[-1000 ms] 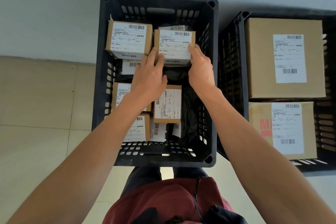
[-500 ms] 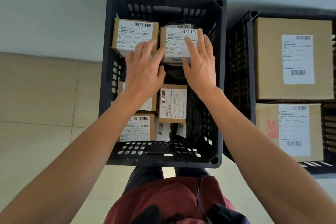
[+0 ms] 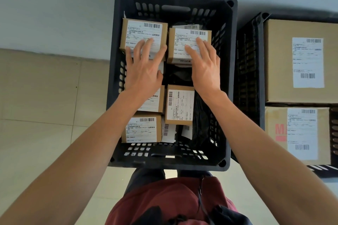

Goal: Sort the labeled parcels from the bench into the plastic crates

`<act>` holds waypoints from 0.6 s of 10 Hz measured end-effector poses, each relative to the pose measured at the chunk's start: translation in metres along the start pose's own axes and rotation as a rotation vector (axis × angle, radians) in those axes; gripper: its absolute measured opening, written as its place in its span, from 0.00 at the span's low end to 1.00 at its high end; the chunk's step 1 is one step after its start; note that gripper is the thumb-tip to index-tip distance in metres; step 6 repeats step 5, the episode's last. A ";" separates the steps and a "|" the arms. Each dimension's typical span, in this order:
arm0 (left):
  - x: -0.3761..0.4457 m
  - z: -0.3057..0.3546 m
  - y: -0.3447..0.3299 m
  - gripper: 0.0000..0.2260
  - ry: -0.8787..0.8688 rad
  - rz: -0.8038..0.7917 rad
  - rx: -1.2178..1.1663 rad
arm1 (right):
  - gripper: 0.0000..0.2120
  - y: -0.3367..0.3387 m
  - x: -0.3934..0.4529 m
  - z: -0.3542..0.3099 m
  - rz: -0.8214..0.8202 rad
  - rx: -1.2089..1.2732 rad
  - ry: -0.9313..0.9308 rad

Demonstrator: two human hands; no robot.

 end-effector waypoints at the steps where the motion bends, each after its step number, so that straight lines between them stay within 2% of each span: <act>1: 0.000 -0.001 0.004 0.31 -0.005 -0.018 0.006 | 0.28 -0.001 0.000 -0.004 -0.047 0.003 -0.009; 3: -0.012 0.000 0.004 0.31 0.007 -0.023 -0.088 | 0.29 0.006 -0.011 -0.016 -0.045 0.002 -0.047; 6: -0.035 0.007 0.004 0.31 -0.066 -0.019 -0.221 | 0.27 0.023 -0.037 -0.021 0.014 0.132 -0.082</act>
Point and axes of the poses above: each hand's wrist, its own x-axis towards the middle knuckle, its own y-axis out of the back of the hand, z = x × y, the point moved 10 cm from there along x, towards the middle knuckle, and after that the axes turned 13 degrees about -z, right-handed, at the moved point
